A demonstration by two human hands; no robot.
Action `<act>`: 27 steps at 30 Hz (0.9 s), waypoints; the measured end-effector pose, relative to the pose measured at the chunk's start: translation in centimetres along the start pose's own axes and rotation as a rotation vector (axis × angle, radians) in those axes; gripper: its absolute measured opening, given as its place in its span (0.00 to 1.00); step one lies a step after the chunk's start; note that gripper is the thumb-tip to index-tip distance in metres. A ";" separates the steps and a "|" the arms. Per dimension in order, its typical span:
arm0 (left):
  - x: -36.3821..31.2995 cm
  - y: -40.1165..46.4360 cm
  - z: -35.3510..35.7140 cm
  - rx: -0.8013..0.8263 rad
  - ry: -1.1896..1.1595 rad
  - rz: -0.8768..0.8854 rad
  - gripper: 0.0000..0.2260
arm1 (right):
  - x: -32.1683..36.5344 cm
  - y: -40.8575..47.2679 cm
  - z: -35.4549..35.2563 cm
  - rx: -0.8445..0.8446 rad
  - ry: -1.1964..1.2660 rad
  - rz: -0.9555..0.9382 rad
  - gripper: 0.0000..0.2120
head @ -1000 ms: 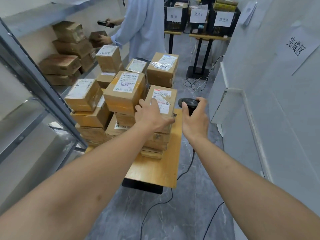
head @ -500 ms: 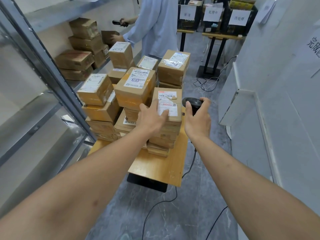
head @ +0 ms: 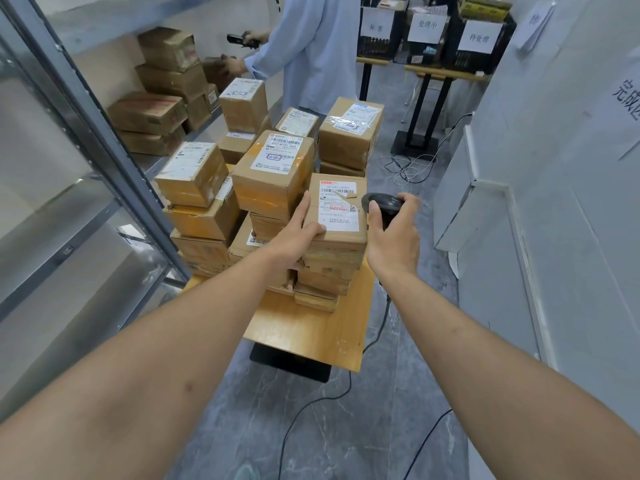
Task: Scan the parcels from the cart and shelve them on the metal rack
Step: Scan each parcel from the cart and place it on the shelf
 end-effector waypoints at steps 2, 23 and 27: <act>0.0 -0.1 -0.2 0.028 -0.035 -0.026 0.34 | 0.1 -0.3 -0.2 -0.001 0.002 -0.003 0.20; 0.4 -9.1 1.7 0.133 0.105 0.277 0.43 | 2.9 -7.7 -4.9 -0.038 0.020 -0.104 0.19; 1.0 -12.3 0.7 0.122 0.158 0.376 0.43 | 4.8 -10.9 -5.9 -0.049 0.056 -0.121 0.19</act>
Point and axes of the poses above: each hand's wrist, its own y-axis towards the middle knuckle, its own z-axis out of the palm, x = y × z, the point moved 3 cm from there along y, towards the middle knuckle, and after that the axes turned 5 degrees about x, right-handed, at the moved point
